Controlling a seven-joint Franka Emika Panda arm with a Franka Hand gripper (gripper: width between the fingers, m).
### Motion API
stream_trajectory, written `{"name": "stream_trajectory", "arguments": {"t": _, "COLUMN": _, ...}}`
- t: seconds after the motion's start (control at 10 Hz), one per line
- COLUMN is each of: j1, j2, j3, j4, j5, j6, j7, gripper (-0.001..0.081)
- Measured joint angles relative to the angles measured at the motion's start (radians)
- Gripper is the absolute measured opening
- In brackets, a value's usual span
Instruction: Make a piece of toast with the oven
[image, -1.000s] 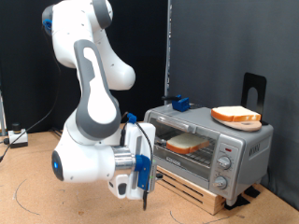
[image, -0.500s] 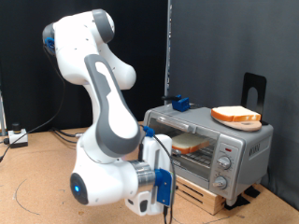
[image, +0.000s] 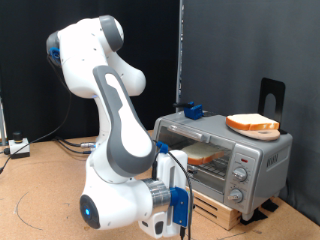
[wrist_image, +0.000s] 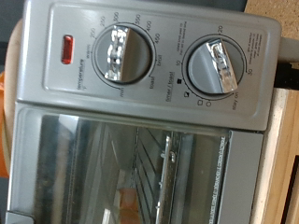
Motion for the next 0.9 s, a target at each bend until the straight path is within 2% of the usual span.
{"name": "stream_trajectory", "arguments": {"t": 0.4, "j1": 0.082, "j2": 0.093, "j3": 0.009, "j4": 0.085, "j5": -0.016, "j6": 0.007, "j7": -0.001, "gripper": 0.0807}}
{"name": "stream_trajectory", "arguments": {"t": 0.9, "j1": 0.177, "j2": 0.135, "j3": 0.025, "j4": 0.091, "j5": -0.001, "j6": 0.057, "j7": 0.001, "gripper": 0.0807}}
